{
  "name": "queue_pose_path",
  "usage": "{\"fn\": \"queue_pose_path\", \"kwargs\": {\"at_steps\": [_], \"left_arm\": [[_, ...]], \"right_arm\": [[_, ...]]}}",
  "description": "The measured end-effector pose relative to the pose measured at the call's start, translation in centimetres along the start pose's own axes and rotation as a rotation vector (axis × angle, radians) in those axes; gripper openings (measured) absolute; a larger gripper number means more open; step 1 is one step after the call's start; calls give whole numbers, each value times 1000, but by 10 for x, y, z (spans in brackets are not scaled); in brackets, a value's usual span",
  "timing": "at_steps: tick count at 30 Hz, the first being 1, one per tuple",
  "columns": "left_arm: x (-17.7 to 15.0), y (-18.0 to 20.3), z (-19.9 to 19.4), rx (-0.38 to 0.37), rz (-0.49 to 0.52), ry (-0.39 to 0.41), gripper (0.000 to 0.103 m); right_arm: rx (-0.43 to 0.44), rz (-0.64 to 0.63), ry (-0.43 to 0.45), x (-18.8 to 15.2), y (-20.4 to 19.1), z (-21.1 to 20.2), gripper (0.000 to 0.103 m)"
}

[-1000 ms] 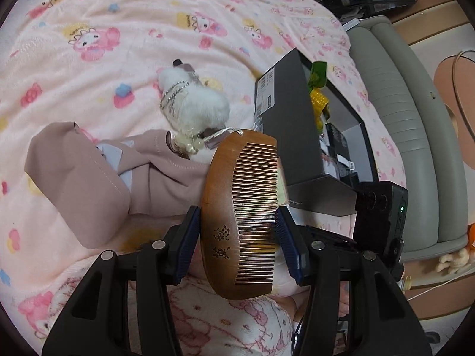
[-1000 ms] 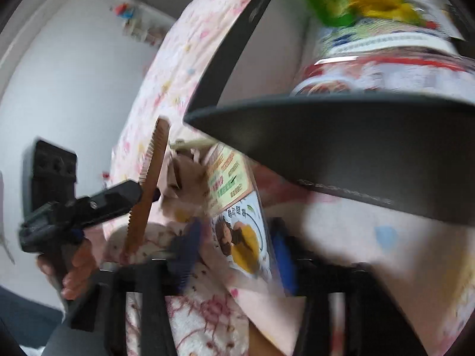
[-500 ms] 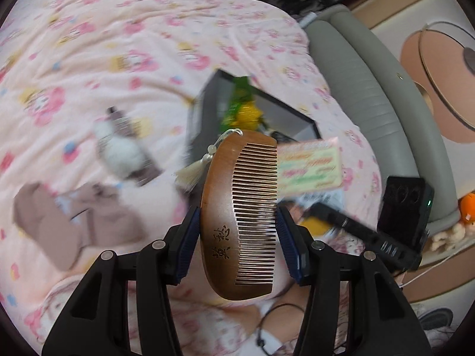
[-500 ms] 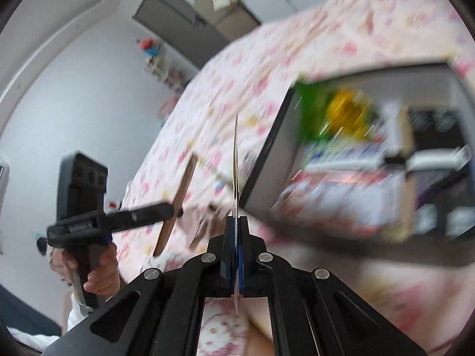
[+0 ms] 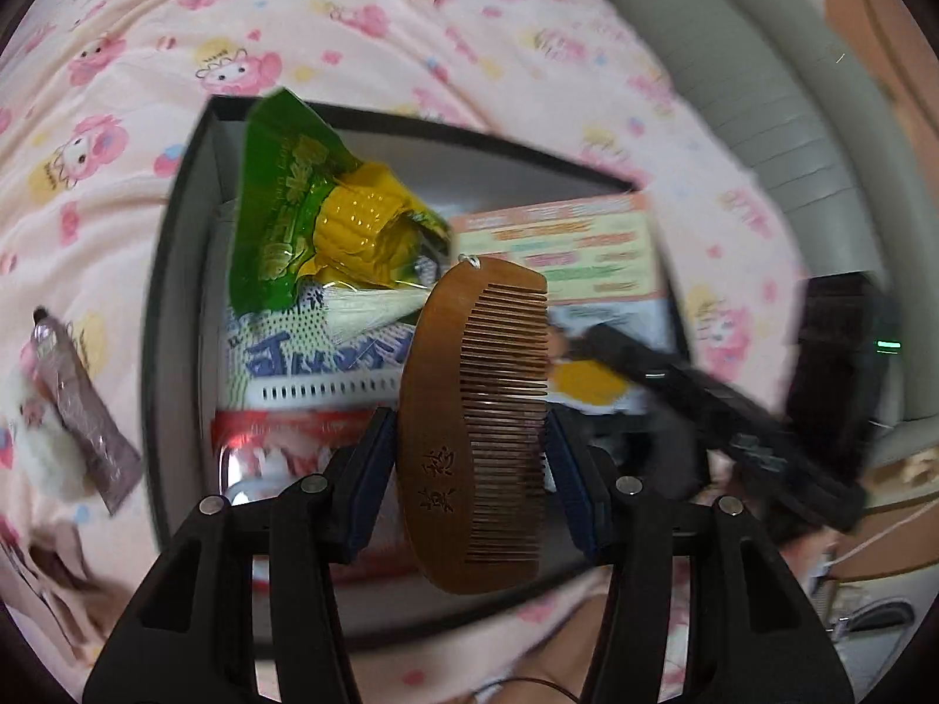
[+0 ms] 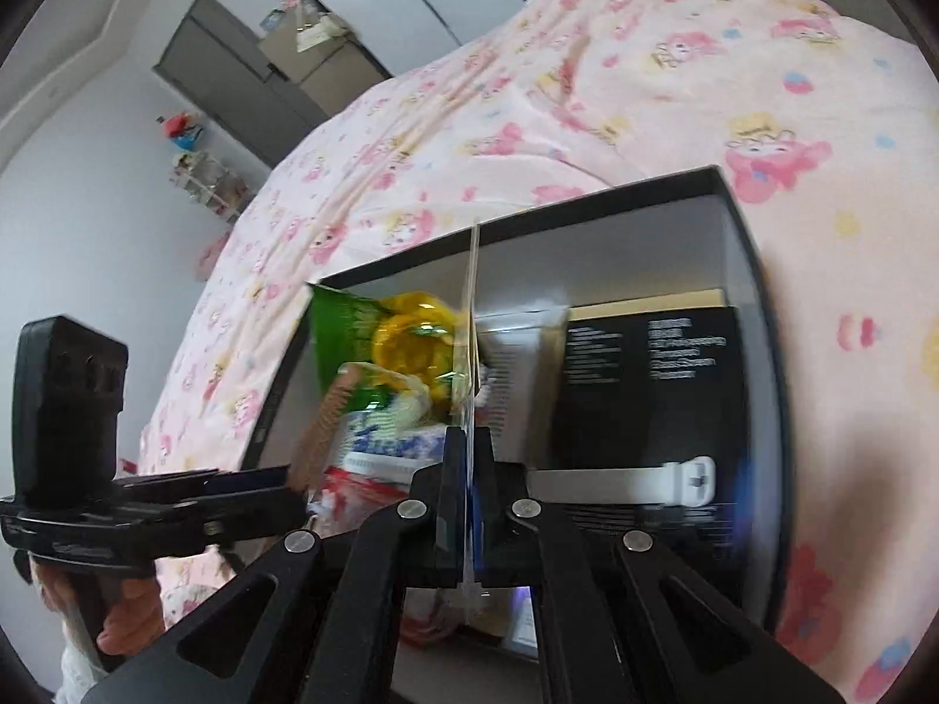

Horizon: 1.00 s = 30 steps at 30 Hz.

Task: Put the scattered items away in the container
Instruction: 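Lower the comb into the box with the left gripper while the right gripper drops the card in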

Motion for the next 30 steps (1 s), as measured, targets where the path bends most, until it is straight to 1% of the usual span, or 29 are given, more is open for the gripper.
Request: {"fn": "queue_pose_path", "kwargs": {"at_steps": [2, 3, 4, 5, 6, 7, 9, 11, 13, 14, 15, 17, 18, 19, 20, 21, 24, 26, 28, 30], "left_arm": [[7, 5, 12, 92, 3, -12, 53], [10, 6, 18, 147, 3, -18, 53], [13, 8, 24, 197, -2, -24, 53], [15, 8, 30, 235, -10, -32, 53], [17, 8, 35, 260, -20, -48, 53], [18, 8, 39, 264, -27, -62, 53], [17, 9, 41, 256, -34, -75, 53], [12, 11, 34, 243, -34, -46, 53], [7, 13, 25, 247, -43, -10, 53], [5, 15, 20, 246, -46, 10, 52], [3, 17, 16, 239, -43, 29, 52], [0, 26, 9, 221, -24, 69, 53], [-2, 31, 6, 217, -11, 90, 53], [-4, 36, 2, 219, -4, 117, 53], [-5, 39, 1, 225, -6, 129, 53], [-2, 37, 0, 232, -13, 135, 53], [-3, 24, 11, 206, -51, 69, 53], [-8, 17, 12, 188, -80, 37, 53], [-12, 13, 15, 207, -82, 21, 53], [-13, 10, 21, 222, -78, -2, 53]], "right_arm": [[-45, -22, 34, -2, 3, -16, 1], [-92, -23, 42, -2, 7, -19, 1], [-128, -19, 33, 0, 11, -17, 6], [-165, -13, 9, 1, 15, -14, 6], [-172, -17, -4, 2, 18, -11, 6], [-174, -27, -11, 1, 17, -9, 6], [-204, -43, -5, 0, 11, -11, 12], [-269, -77, 60, -3, 3, -21, 31], [-317, -117, 157, -6, -5, -37, 41], [-325, -118, 183, -6, -6, -40, 41], [-314, -105, 215, -7, -5, -47, 41], [-261, -68, 234, -6, 0, -54, 41], [-245, -52, 232, -6, 3, -57, 39], [-248, -46, 214, -5, 6, -55, 27], [-258, -57, 186, -5, 7, -52, 18], [-255, -70, 156, -5, 7, -48, 18], [-182, -116, 62, -9, -1, -29, 18], [-157, -140, 24, -10, -7, -20, 18], [-158, -149, -14, -11, -11, -12, 18], [-181, -128, -56, -11, -7, -2, 18]]}}
Point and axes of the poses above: each gripper's, at about its wrist camera, not at the fingertips, and z roughly the way its jaws point, y to its right, x to its top, the point moved 1 cm from there along z, roughly the way its jaws point, and after that the axes turned 12 degrees about -y, right-handed, at the moved point
